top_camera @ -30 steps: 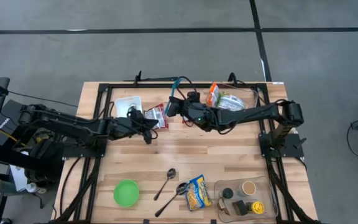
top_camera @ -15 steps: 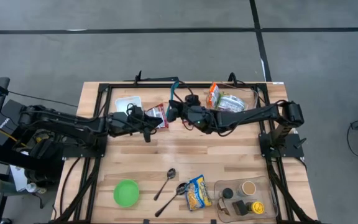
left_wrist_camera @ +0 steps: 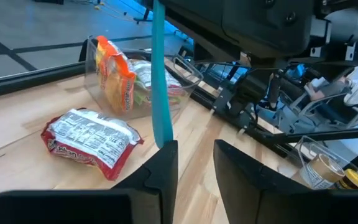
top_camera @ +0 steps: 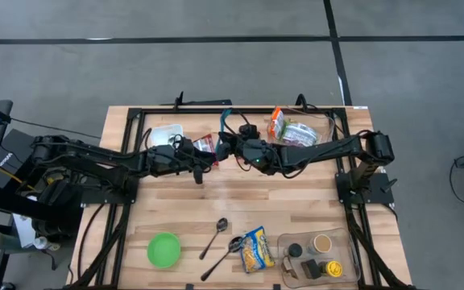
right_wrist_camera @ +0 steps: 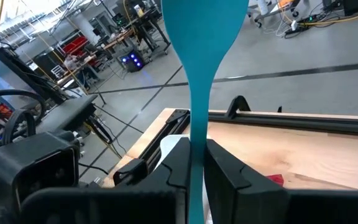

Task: Pick & Place Food Item
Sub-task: Put the baby spoon into the white bin

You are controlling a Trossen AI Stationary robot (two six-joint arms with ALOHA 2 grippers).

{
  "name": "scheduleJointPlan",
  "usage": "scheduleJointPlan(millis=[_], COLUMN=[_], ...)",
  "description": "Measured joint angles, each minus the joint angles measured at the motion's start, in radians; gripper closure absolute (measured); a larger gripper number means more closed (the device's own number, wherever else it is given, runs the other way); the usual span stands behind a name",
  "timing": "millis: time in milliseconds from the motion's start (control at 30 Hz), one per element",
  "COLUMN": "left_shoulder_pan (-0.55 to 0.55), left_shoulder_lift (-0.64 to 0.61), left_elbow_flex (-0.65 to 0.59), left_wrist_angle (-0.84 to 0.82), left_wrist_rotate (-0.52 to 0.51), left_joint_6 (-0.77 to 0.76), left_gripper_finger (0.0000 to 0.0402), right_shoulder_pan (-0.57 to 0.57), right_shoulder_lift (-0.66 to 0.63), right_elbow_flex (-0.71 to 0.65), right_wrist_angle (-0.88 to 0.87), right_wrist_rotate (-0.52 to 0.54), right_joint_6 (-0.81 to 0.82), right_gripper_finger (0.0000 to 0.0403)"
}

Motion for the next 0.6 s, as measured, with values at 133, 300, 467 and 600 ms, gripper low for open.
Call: scheduleJointPlan(millis=[133,300,467,600], left_shoulder_pan=[0.012,0.028,0.028,0.027], left_shoulder_lift=[0.025,0.035,0.035,0.032], left_elbow_flex=[0.0,0.0,0.0,0.001], left_wrist_angle=[0.034,0.042,0.036,-0.009], left_wrist_rotate=[0.001,0.008,0.009,0.016], left_joint_6=[0.0,0.0,0.0,0.0], left_gripper_finger=[0.0297,0.0291,0.0283,0.0273], right_shoulder_pan=[0.003,0.006,0.006,0.007], right_shoulder_lift=[0.0,-0.001,-0.001,-0.001], right_elbow_flex=[0.0,0.0,0.0,-0.001], right_wrist_angle=[-0.003,-0.019,-0.032,-0.039], right_wrist_rotate=[0.002,0.008,0.004,0.002], right_joint_6=[-0.001,-0.002,0.0,0.002], right_gripper_finger=[0.0381,0.0382,0.0382,0.0383])
